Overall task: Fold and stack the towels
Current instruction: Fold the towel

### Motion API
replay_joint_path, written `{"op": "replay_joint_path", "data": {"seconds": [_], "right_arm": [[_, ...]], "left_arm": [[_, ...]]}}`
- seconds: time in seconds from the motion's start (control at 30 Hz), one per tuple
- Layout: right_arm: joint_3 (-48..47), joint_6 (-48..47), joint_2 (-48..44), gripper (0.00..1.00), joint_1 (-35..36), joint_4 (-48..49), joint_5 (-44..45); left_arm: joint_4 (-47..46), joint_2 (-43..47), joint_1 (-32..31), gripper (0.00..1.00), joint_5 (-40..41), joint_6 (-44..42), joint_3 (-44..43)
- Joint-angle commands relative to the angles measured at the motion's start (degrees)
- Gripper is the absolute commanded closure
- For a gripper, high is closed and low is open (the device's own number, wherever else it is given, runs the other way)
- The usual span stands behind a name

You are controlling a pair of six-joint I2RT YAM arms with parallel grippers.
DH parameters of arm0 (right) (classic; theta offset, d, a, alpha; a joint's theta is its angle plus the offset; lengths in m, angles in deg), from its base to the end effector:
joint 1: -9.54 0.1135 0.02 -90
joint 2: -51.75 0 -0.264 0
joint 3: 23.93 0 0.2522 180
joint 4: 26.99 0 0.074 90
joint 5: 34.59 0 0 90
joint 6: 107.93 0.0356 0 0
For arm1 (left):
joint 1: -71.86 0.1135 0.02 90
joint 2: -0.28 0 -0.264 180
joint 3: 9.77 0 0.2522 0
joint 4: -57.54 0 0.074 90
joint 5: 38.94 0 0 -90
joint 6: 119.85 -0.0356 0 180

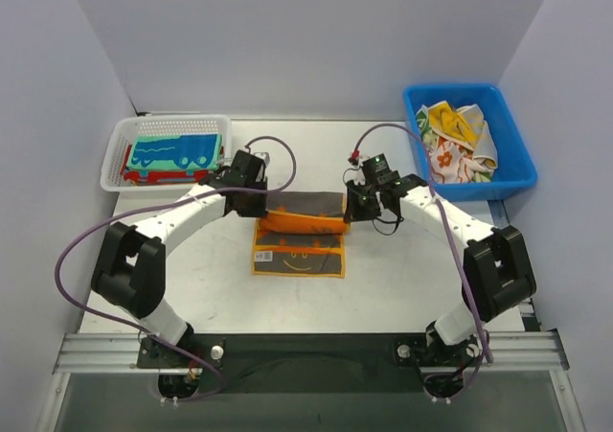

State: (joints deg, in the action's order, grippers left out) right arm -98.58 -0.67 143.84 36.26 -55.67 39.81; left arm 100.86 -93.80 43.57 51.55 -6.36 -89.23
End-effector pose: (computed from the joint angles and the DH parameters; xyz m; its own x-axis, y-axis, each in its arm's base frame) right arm 0.3041 0.1638 0.2237 -0.7927 -0.0791 -0.6044 -0.3815 0.8377 0.3908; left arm 0.3004 -0.1613 0.2203 -0.8717 0.0165 -0.4897 0.1335 0.9696 -0.2049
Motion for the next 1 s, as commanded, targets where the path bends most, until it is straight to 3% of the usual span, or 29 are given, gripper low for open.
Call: {"op": "replay_joint_path", "data": {"seconds": [0.0,0.27,0.57,0.97], "right_arm": [[-3.63,-0.73,-5.17,1.0,0.96,-5.47,1.36],[0.58,2.78,-8.08,1.0,5.09,-6.09,1.18],[5.6,0.5,1.24,1.0,6.41,-3.72,7.42],[1.21,-3.01,-3.76,1.0,6.33,-4.94,8.91]], "left_arm": [[4.62,5.65,0.61,1.0,2.85,-2.22,-3.22],[6.04,12.34,0.52,1.0,4.43,-1.95,5.21],[-0.11,5.14,-1.41,1.0,-0.05,1.82,14.26],[-0.83,8.73,-2.21,1.0,1.61,3.94,13.49]]}}
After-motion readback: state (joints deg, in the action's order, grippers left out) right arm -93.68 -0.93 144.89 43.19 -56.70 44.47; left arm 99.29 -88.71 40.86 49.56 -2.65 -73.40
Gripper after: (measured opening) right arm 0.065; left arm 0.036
